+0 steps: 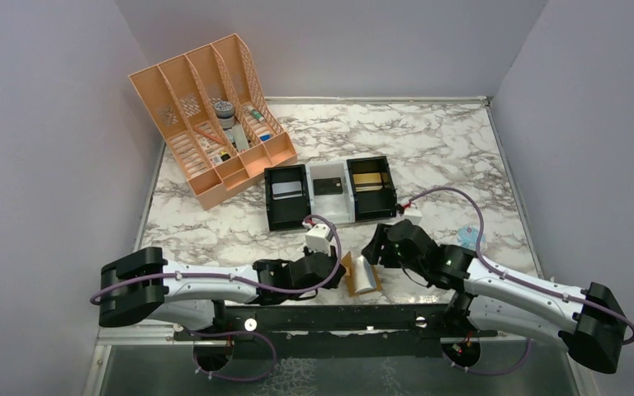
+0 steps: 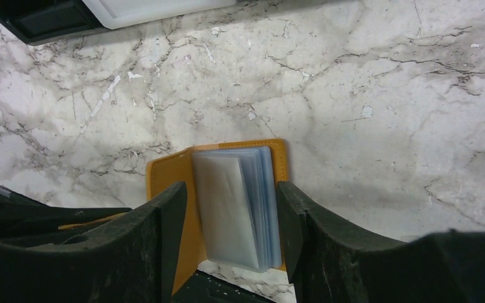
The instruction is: Take the credit cards out of the card holder
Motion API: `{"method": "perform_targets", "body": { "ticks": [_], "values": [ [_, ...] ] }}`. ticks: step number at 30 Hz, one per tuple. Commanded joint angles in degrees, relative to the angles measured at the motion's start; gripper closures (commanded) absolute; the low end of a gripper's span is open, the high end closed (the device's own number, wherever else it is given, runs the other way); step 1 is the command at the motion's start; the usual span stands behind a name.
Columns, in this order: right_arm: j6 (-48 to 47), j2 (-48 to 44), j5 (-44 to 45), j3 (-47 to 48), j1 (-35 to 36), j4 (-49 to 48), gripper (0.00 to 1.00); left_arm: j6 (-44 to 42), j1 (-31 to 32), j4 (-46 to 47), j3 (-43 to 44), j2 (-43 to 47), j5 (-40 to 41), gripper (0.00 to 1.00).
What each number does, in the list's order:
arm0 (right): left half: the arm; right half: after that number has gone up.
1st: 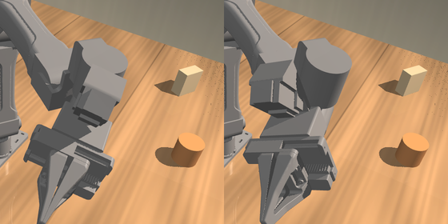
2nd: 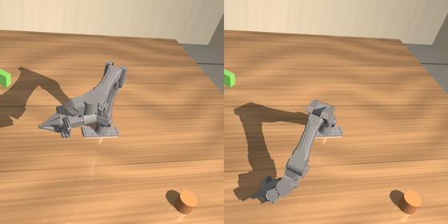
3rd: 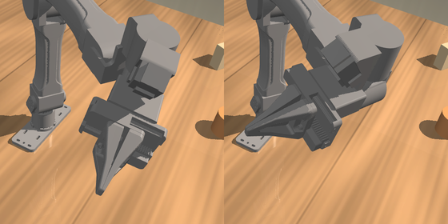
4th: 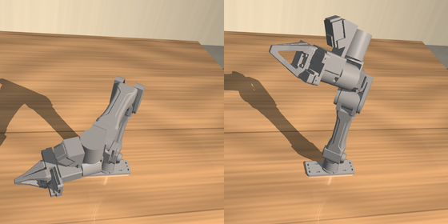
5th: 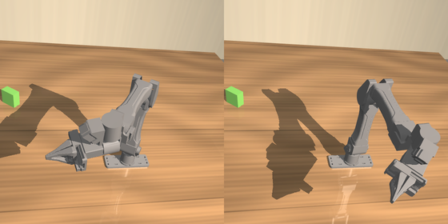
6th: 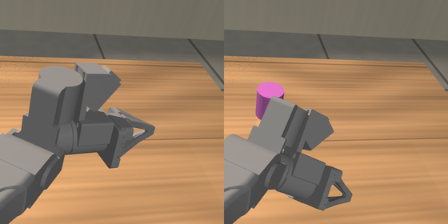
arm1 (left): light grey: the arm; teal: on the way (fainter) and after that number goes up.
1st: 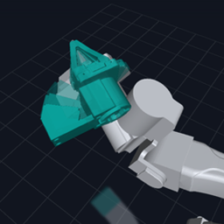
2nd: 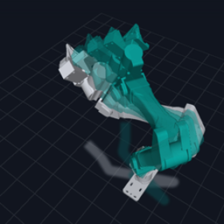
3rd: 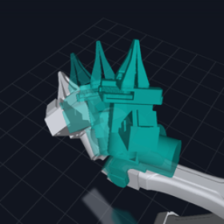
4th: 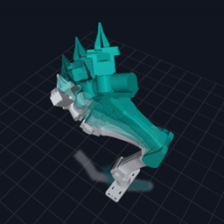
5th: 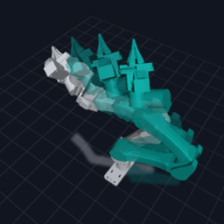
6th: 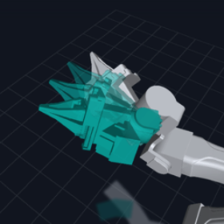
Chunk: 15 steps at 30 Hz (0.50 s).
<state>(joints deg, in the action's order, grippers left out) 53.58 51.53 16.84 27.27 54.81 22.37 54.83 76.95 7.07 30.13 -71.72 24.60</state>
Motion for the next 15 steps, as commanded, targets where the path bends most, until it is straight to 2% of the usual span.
{"method": "perform_targets", "body": {
  "ticks": [1, 7, 15],
  "values": [
    [-1.16, -1.35, -1.55, -0.64, 0.3, 0.12, 0.44, 3.28, 0.13, -8.74, -2.32, 4.27, 4.83, 1.0],
    [-4.55, 3.12, -13.84, -2.32, 0.31, -8.74, 0.45, 6.19, 0.13, -13.28, -6.73, 9.36, 6.86, 1.0],
    [-4.95, 11.13, -17.43, -0.36, 0.29, -10.29, 0.47, 7.03, 0.13, -12.89, -7.5, 7.92, 6.73, 1.0]
  ]
}}
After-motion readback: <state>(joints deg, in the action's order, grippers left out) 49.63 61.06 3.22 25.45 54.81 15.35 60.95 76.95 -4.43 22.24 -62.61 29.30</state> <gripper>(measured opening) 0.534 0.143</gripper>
